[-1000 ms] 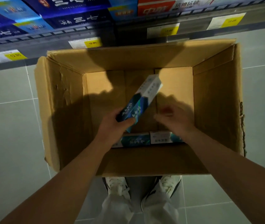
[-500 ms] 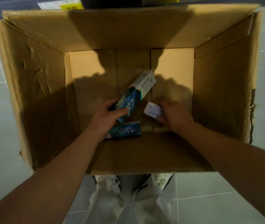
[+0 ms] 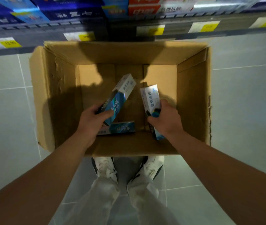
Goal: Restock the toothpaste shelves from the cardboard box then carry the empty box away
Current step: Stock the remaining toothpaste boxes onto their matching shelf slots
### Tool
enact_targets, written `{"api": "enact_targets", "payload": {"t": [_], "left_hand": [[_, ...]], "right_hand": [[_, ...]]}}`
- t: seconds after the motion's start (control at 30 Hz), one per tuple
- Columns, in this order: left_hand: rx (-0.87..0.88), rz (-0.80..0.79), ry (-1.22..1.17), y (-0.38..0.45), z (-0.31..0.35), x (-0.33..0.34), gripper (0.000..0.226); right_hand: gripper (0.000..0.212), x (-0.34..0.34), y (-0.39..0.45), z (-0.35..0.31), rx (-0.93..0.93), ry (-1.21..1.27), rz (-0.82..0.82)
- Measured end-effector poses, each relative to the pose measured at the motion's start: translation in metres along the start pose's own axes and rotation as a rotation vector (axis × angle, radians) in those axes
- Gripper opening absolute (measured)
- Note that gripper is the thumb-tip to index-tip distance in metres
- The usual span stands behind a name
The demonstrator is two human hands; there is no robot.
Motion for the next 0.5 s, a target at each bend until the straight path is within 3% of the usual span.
{"api": "enact_targets", "payload": {"t": [0.2, 0.37, 0.5], "left_hand": [[0.012, -0.110, -0.081, -0.139, 0.077, -0.038, 0.023], [0.068, -0.248, -0.038, -0.277, 0.143, -0.083, 0.032], [0.161, -0.360, 0.017, -0.388, 0.192, -0.116, 0.040]], "right_hand": [[0.046, -0.094, -0.127, -0.070, 0.090, 0.284, 0.096], [0.035, -0.172, -0.255, -0.120, 0.215, 0.489, 0.189], [0.038, -0.225, -0.333, -0.170, 0.180, 0.629, 0.226]]}}
Point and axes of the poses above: each hand's wrist, its own y-axis towards the middle knuckle, its own x-axis out of the palm, z = x × y, the point moved 8 cm from there along y, towards the middle knuckle, and after that the axes turned 10 degrees about y, right-handed, at the moved point
